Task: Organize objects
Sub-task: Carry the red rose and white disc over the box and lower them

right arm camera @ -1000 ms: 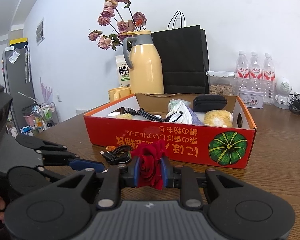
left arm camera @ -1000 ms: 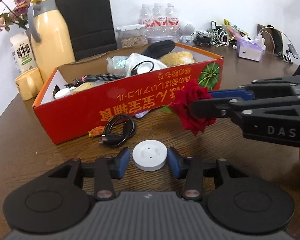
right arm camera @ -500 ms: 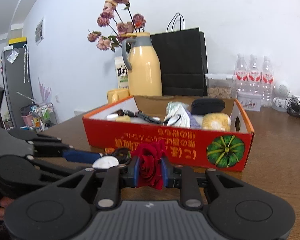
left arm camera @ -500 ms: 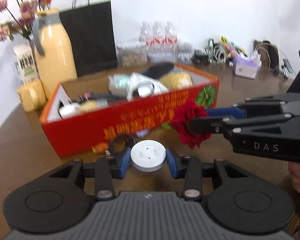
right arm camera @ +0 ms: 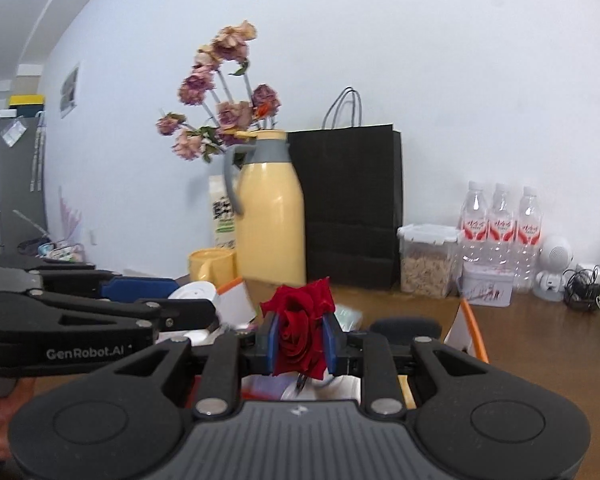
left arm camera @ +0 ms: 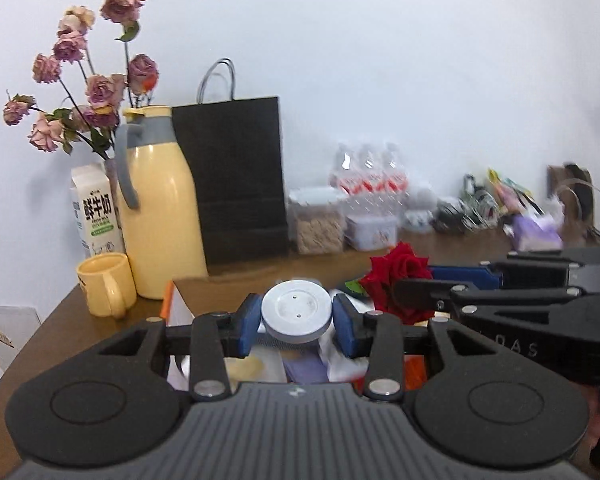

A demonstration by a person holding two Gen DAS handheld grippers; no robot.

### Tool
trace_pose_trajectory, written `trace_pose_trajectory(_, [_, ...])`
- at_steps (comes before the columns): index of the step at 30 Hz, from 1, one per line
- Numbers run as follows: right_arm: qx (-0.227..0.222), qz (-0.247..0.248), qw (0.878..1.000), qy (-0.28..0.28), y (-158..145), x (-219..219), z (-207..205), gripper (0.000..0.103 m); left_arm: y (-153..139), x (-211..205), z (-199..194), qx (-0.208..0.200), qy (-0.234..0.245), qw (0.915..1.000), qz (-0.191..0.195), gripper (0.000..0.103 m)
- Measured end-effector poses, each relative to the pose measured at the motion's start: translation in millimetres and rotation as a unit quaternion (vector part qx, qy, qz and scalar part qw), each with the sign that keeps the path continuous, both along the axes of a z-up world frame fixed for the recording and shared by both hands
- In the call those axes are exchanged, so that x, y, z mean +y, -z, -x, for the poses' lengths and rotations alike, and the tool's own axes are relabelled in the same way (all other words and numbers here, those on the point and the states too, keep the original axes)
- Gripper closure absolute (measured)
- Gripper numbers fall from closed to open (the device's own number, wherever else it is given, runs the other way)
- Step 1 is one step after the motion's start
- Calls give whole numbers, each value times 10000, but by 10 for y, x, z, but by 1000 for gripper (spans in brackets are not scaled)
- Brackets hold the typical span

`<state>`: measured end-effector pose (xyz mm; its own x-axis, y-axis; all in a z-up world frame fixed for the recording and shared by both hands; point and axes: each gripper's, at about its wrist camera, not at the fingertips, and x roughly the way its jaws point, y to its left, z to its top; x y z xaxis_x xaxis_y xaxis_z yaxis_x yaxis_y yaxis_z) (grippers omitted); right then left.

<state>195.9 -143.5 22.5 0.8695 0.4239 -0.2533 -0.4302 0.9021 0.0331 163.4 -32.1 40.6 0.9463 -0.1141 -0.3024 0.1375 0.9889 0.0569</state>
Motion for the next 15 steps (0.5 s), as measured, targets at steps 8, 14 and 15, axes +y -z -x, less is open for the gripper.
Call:
trace_pose_trajectory(8, [81,26,9991,408,-16,264,-674,82,-55,154,-632,-121,-488,9982,318,63])
trace_pose_trajectory(14, [362,-40,9984,433,246,251,-849,81,200,239,-832,187,-557,9976,365,63])
trace_pose_trajectory(15, [405,-30,9982,440,264,251,-864,80,217,245,-839,213,-543,9977,360,63])
